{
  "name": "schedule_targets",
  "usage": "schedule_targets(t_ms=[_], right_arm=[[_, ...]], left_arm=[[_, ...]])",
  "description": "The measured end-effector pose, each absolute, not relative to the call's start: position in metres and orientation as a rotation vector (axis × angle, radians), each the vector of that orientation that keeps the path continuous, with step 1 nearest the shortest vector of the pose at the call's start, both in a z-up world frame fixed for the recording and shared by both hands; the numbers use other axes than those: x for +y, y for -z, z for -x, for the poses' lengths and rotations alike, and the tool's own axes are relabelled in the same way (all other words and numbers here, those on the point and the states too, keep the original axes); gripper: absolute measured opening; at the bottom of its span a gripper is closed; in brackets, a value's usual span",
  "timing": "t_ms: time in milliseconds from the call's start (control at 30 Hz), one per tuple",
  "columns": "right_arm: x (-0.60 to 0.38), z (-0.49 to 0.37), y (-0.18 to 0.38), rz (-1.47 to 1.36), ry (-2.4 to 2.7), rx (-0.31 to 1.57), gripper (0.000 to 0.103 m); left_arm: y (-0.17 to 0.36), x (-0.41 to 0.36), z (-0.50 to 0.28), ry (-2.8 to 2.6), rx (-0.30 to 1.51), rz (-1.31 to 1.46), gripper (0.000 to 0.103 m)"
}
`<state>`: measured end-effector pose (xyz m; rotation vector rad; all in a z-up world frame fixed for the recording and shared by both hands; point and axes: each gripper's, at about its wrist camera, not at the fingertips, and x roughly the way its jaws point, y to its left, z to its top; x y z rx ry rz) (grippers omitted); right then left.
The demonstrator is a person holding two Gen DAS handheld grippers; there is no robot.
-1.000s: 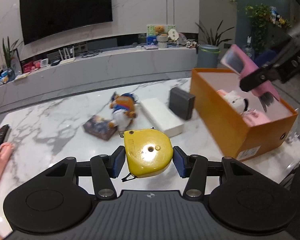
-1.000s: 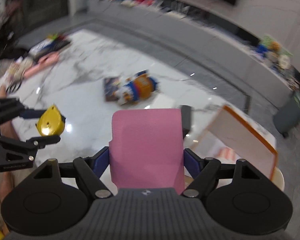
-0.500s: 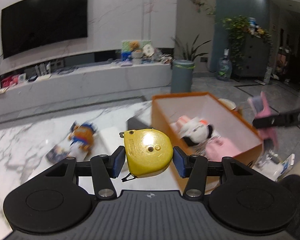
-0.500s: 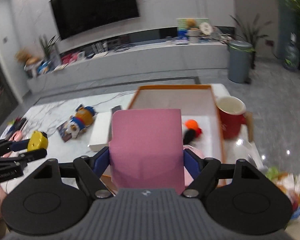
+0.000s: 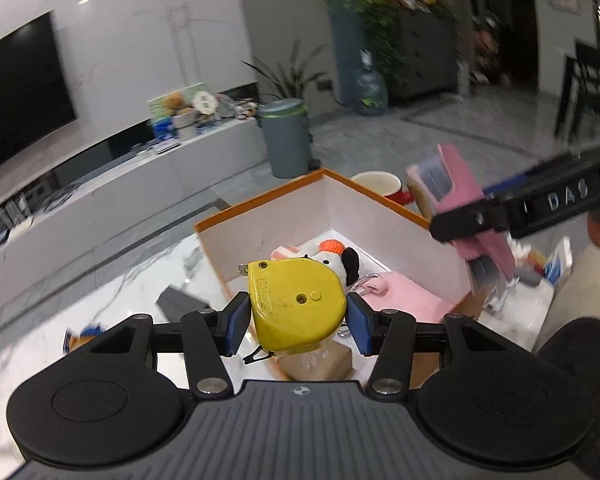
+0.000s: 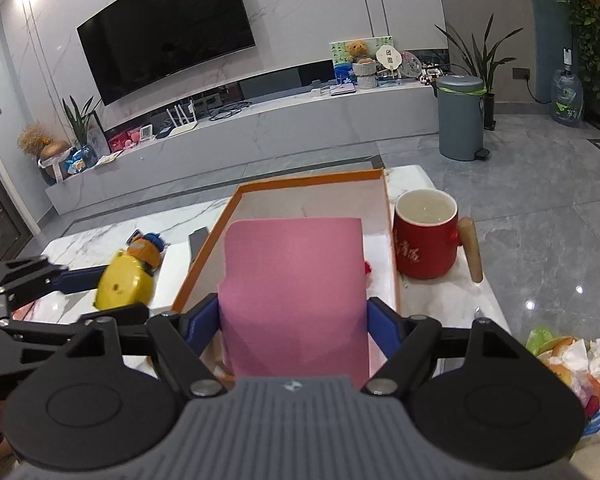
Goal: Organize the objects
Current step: 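Lower both tools with the tape measure and pink case into the box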
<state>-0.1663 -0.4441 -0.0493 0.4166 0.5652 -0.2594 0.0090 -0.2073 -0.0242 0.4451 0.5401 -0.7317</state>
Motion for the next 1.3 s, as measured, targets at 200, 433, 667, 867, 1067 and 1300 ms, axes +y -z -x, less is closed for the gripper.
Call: schedule_targets(t_ms=[200, 433, 667, 867, 1067, 1300], right_arm=[[-0.471, 0.144, 0.049, -0.416, 0.29, 0.541, 0.079], [-0.492, 0.1, 0.048, -0.373, 0.296, 0.538, 0.079], [-0.512, 0.038, 0.06, -0.318, 0.31, 0.59, 0.079], [-0.517, -0.008, 0.079, -0.209, 0.298, 0.666, 0.079], [-0.517, -0.044, 0.101, -0.081, 0.274, 0.763, 0.079], [-0.522, -0.068, 0.115, -0.081, 0.561, 0.907, 0.079]], left_arm=[[0.036, -0.245, -0.037, 0.757, 0.532, -0.543, 0.059], [0.06, -0.278, -0.062, 0.761, 0.567, -0.612, 0.059], [0.078, -0.288, -0.071, 0.735, 0.622, -0.668, 0.059], [0.09, -0.294, -0.073, 0.737, 0.653, -0.725, 0.059], [0.097, -0.296, -0.076, 0.736, 0.687, -0.747, 0.059], [0.101, -0.3, -0.082, 0.741, 0.702, -0.766, 0.059]])
